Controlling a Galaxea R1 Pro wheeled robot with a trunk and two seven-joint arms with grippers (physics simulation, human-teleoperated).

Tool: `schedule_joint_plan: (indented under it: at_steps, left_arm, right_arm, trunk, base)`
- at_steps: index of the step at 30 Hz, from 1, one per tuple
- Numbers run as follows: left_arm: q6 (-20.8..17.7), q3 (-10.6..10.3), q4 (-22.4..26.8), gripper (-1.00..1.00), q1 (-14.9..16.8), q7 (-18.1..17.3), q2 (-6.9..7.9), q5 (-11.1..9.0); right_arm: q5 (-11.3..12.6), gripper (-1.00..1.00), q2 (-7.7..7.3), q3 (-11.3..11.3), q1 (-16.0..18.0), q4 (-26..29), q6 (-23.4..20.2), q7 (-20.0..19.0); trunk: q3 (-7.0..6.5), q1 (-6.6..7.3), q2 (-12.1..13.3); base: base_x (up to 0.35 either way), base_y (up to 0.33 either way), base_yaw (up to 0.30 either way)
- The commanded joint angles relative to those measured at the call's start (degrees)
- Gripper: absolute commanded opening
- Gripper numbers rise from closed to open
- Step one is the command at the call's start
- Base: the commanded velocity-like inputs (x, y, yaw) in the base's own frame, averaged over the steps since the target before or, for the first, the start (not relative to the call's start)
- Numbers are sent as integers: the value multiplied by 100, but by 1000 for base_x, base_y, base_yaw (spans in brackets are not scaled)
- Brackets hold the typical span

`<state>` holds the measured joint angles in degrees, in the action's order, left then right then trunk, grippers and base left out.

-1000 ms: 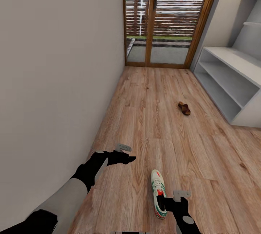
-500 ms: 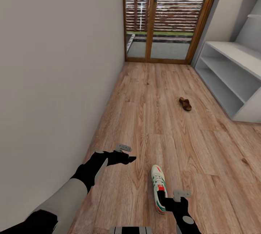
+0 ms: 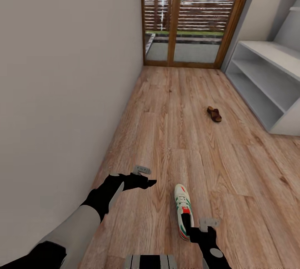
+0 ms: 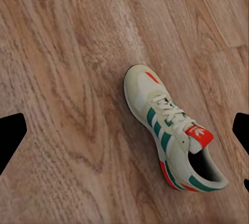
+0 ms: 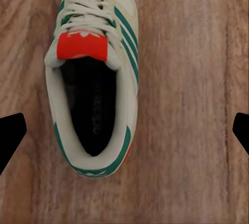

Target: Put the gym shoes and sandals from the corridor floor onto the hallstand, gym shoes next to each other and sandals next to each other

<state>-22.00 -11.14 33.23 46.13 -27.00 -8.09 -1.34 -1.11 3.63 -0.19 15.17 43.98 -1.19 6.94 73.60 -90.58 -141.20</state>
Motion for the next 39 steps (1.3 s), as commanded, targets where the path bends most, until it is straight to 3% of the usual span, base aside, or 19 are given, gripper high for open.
schedule_joint_plan:
  at_steps: [1,5,21,39]
  left_arm:
    - [-42,-2,8,100,2,-9,1,-16]
    - [-42,-2,8,100,3,-13,1,-16]
    - [-42,-4,8,100,10,-12,1,-16]
    - [-33,-2,8,100,-8,-15,1,-16]
  right_arm:
    - [-12,100,3,-3,0,5,-13,17]
    - [-12,100,4,-3,1,12,-13,17]
    - [-12,100,4,-1,2,5,-13,17]
    - [-43,100,-2,34,1,-7,-19,17]
  trunk:
    - [32,-21,-43]
    - [140,-109,-204]
    - [638,-150,-225]
    - [672,-150,-225]
  base:
    - [0,0,0]
    - [0,0,0]
    - [0,0,0]
    - [0,0,0]
